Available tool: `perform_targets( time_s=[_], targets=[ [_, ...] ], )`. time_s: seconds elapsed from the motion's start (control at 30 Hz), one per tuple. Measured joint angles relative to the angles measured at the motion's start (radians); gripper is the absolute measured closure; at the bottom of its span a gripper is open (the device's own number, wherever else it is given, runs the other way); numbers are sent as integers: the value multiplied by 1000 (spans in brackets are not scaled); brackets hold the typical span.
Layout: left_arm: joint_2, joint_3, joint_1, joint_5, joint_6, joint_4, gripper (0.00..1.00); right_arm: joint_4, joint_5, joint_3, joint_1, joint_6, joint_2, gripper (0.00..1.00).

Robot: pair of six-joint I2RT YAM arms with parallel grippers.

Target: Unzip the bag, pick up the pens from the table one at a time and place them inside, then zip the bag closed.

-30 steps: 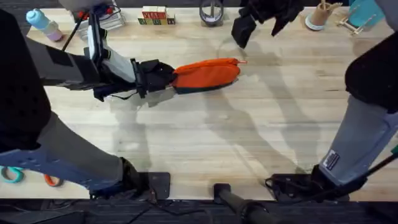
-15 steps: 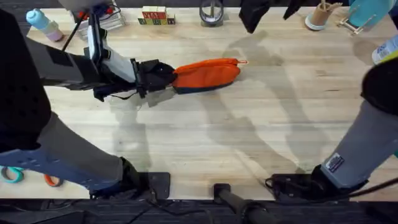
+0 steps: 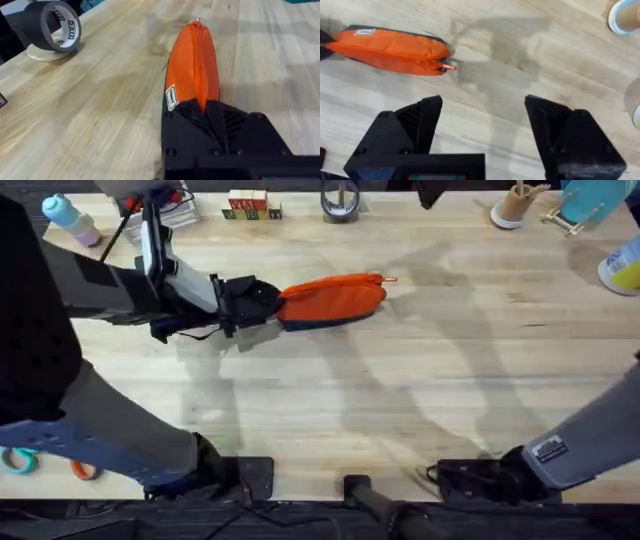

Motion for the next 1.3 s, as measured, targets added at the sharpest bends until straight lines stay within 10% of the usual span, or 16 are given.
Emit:
perform_targets(
  time_s=[0.77, 1.3],
  targets=[
    [0, 0, 0, 0, 0, 0, 959, 264, 0, -634, -43, 4, -463, 3],
    [0, 0, 0, 0, 0, 0, 959, 284, -164, -723, -43, 60, -451, 4]
  ],
)
